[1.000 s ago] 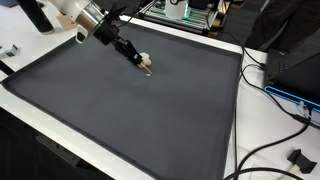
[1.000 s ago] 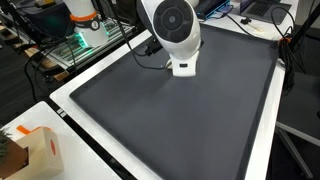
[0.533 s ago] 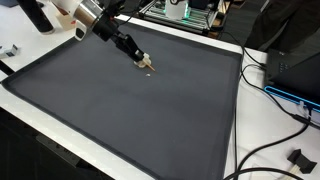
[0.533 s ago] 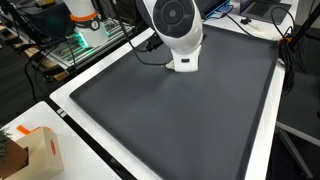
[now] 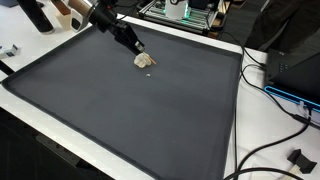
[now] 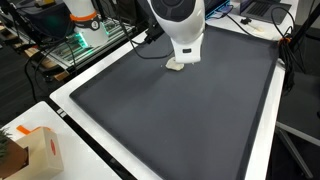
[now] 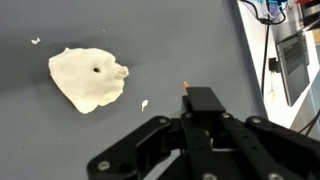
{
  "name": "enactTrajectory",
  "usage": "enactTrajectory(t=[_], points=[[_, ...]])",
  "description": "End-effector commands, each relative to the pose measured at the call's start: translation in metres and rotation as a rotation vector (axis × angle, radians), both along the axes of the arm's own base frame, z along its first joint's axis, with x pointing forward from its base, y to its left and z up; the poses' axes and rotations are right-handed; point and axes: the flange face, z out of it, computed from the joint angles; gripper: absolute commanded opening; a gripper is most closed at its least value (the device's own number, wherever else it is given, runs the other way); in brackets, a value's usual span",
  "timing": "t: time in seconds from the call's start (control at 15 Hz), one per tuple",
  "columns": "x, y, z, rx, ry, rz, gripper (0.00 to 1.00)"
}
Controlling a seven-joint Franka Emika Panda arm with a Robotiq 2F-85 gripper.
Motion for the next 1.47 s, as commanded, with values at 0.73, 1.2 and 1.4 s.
enactTrajectory(t=[0.73, 1.2, 1.4], points=[[-0.011, 0.010, 0.089, -0.175, -0.134, 0.068, 0.03], [-0.016, 0.031, 0.112, -0.420, -0.170, 0.236, 0.03], [-0.018, 0.041, 0.117, -0.502, -0.192, 0.296, 0.03]])
